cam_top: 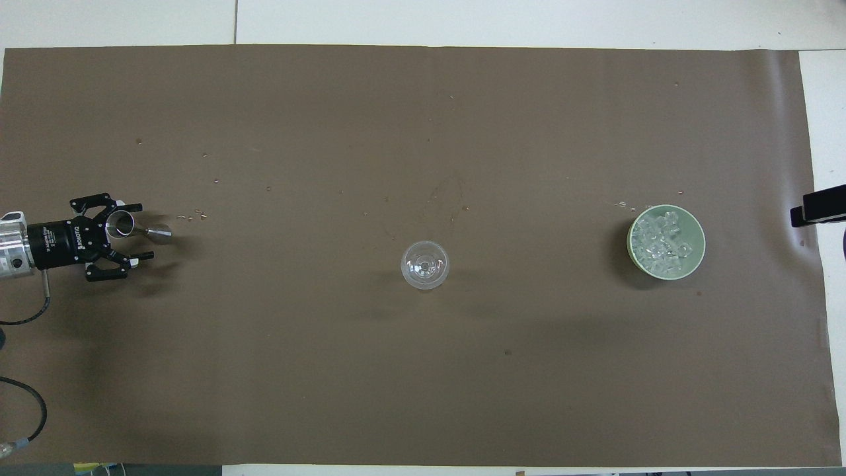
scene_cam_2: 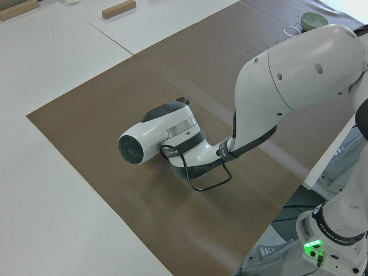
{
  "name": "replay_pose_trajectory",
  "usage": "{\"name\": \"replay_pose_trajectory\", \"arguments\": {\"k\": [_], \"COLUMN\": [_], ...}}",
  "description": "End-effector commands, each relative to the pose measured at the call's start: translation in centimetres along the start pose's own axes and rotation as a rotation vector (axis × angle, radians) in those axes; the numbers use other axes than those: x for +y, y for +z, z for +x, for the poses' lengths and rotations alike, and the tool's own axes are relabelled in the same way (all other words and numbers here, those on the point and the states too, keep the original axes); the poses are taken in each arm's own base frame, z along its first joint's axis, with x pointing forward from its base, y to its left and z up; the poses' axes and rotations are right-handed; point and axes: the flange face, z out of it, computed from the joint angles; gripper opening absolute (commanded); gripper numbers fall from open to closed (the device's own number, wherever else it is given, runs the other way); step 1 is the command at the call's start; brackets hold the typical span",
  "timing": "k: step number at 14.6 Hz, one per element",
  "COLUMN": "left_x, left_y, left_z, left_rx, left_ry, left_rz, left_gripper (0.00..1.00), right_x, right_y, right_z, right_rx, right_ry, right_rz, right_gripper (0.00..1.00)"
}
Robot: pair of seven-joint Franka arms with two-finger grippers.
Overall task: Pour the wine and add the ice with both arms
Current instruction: 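Close the left gripper around the silver jigger cup and lift it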
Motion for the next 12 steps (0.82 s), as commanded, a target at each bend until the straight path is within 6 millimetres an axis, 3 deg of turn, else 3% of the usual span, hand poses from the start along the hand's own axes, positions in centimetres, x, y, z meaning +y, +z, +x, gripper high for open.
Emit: {"name": "replay_pose_trajectory", "arguments": {"k": [1,12], "left_x": [-1.22,-2.21], "left_y": [-0.07,-0.50], "left_z": [-0.56,0.09], "left_rx": [-0.009,-0.027], "left_ry": [0.017,0.053], "left_rz": [-0.042,-0.064], "left_gripper": [0.96,0.82], "right_x": [0.26,0.26], "right_y": [0.04,0.04], "right_z": [-0.38,-0.38], "right_rx": [-0.002,-0.002], "right_ry": [0.002,0.002], "right_rz": [0.008,0.008], "right_gripper": [1.00,1.00]}}
